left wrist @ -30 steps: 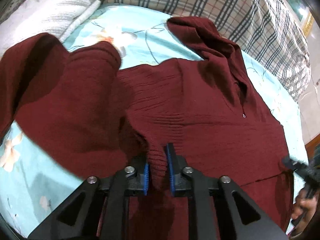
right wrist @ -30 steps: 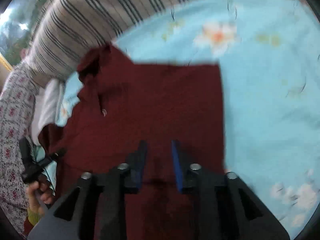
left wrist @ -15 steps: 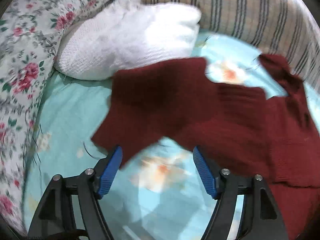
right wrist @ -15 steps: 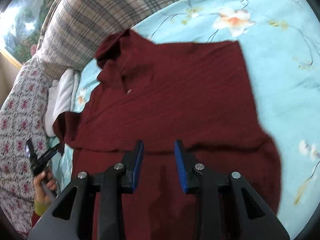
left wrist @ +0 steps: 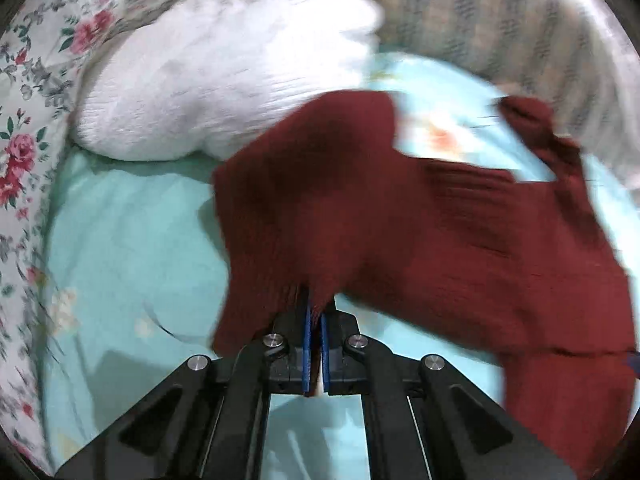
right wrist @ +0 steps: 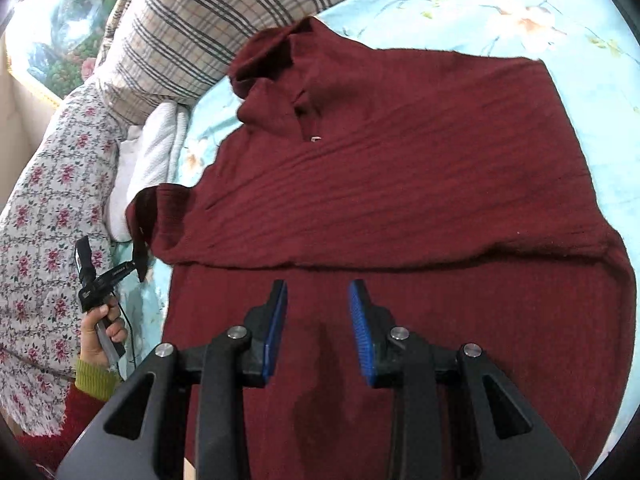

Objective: Fold large clothes

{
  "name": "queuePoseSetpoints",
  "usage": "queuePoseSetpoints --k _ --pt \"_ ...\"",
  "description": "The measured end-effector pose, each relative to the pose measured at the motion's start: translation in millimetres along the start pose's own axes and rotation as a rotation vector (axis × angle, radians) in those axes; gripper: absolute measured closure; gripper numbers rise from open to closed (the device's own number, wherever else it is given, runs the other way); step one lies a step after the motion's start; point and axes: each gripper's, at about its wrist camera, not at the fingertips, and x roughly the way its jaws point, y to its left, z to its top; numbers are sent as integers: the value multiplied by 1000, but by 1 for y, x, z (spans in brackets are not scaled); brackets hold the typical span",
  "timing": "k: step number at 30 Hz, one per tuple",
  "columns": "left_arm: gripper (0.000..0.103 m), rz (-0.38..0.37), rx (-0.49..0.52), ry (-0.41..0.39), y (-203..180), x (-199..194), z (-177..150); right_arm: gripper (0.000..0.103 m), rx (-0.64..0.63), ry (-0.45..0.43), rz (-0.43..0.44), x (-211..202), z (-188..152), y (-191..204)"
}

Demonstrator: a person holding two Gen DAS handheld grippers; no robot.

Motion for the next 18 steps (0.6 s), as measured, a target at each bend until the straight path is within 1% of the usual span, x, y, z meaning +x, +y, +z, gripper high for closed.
queuePoseSetpoints --k 2,4,5,7,8,9,11,12,15,16,18 --pt "102 -83 17 -16 -19 -19 -6 70 -7 -12 11 -6 0 3" --pt "102 -193 32 -28 -45 -41 -11 70 -9 -21 17 -12 0 4" --pt "102 -264 43 -33 -63 -52 -12 70 -5 -28 24 -17 -1 3" --pt "102 -380 81 -40 -98 -69 -10 70 5 -40 40 -25 -1 1" --pt "102 -422 94 -40 -113 -73 -9 70 12 -46 47 -28 -2 -1" --pt "102 -487 117 -37 -136 -78 -7 70 23 -55 57 -34 -2 -3" --pt "102 -582 151 -24 -176 -79 2 70 45 -72 73 -43 -2 -9" --pt "102 -621 168 -13 -203 -73 3 70 56 -82 78 -47 -3 -13" --pt "102 -694 228 21 -266 -56 5 70 86 -121 63 -64 -3 -27" --pt "102 -723 240 50 -290 -44 5 70 98 -136 53 -71 -2 -34" --pt "102 -745 258 90 -323 -23 6 70 116 -151 42 -78 -2 -42"
